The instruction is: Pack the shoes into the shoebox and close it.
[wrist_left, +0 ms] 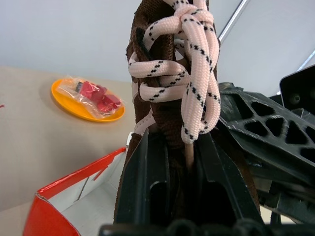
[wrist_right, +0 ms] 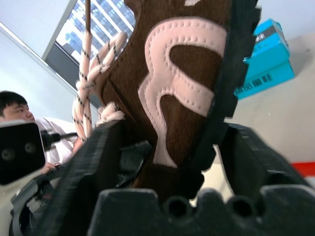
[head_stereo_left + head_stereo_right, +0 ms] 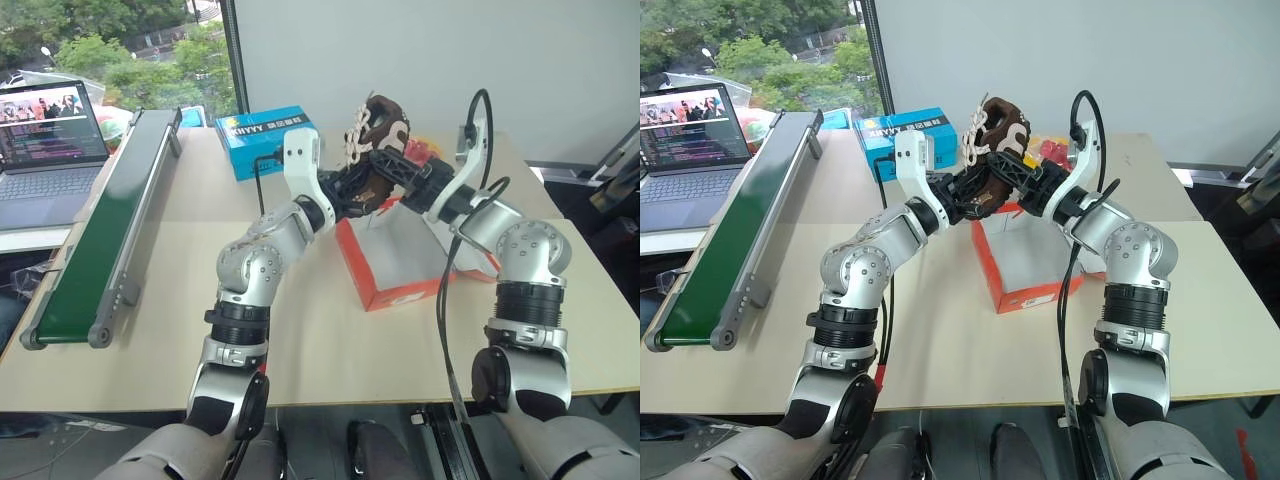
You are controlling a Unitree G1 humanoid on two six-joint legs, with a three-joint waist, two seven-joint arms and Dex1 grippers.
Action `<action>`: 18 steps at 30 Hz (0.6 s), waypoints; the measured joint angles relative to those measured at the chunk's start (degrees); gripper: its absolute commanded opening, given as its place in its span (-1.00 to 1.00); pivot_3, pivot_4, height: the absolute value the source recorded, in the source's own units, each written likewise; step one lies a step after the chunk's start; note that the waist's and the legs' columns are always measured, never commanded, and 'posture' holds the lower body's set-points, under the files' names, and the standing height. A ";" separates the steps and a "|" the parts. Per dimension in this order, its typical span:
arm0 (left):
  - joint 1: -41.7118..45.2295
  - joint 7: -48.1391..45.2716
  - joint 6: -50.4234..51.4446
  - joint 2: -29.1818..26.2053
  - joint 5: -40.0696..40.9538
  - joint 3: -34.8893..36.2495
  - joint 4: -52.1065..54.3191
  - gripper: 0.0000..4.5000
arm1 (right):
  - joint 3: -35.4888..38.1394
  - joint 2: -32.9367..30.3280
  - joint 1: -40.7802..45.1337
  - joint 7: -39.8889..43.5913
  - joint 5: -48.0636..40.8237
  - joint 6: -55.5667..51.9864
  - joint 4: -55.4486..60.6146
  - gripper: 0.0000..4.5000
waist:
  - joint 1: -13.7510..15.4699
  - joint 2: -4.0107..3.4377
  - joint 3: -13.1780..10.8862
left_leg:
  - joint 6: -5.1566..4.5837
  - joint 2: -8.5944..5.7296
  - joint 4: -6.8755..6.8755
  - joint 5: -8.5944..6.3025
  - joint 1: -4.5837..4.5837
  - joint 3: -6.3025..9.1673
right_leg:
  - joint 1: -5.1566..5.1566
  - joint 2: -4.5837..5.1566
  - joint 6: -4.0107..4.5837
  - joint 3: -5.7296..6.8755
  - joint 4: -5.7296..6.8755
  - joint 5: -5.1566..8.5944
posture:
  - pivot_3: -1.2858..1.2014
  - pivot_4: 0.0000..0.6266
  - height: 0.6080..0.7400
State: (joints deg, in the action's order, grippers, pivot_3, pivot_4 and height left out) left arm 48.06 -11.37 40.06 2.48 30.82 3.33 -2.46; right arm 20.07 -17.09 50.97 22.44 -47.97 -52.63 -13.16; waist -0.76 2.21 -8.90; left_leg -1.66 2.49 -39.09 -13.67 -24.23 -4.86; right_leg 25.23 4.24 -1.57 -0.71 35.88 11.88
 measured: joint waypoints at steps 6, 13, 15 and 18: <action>-0.11 0.09 0.00 -0.50 -0.12 0.10 0.05 -0.53 | 0.14 0.44 0.19 -0.02 -0.37 0.01 -0.55 -0.80 | 0.04 0.00 0.00 | 0.00 0.00 0.00 0.00 0.00 0.00 | 0.00 0.00 -0.01 0.00 0.01 0.00 | 0.03 -0.52 1.00; 1.59 -7.31 -2.37 -6.92 1.83 4.82 -3.88 0.41 | 2.03 0.75 1.65 -1.58 -0.31 2.22 -2.77 -0.82 | -0.19 -0.02 -0.01 | 0.00 0.02 0.00 0.01 0.01 -0.02 | 0.02 -0.03 -0.01 -0.01 0.02 0.00 | 0.03 -0.52 1.00; 2.88 -8.37 -2.74 -9.41 2.03 6.48 -4.89 0.41 | 2.03 0.38 2.67 -1.84 0.10 2.57 -3.23 -0.82 | -0.27 -0.03 -0.01 | 0.00 0.04 0.02 0.01 0.01 -0.01 | 0.04 -0.05 0.00 -0.01 0.03 0.00 | 0.03 -0.52 1.00; 3.38 -9.71 -3.23 -14.71 2.11 9.26 -5.30 0.41 | -0.27 -4.39 6.04 -3.81 5.77 4.26 -7.06 -0.82 | -0.25 -0.08 -0.05 | 0.01 0.02 0.04 0.01 0.00 -0.03 | 0.07 -0.01 0.00 -0.01 0.08 0.00 | 0.03 -0.52 1.00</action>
State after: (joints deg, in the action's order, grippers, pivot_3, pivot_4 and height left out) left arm 51.43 -21.09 36.82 -12.23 32.93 12.59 -7.75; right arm 19.80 -21.48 57.01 18.63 -42.20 -48.36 -20.22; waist -1.01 2.13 -8.95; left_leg -1.66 2.51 -39.06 -13.67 -24.23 -4.89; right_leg 25.29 4.22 -1.58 -0.72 35.96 11.88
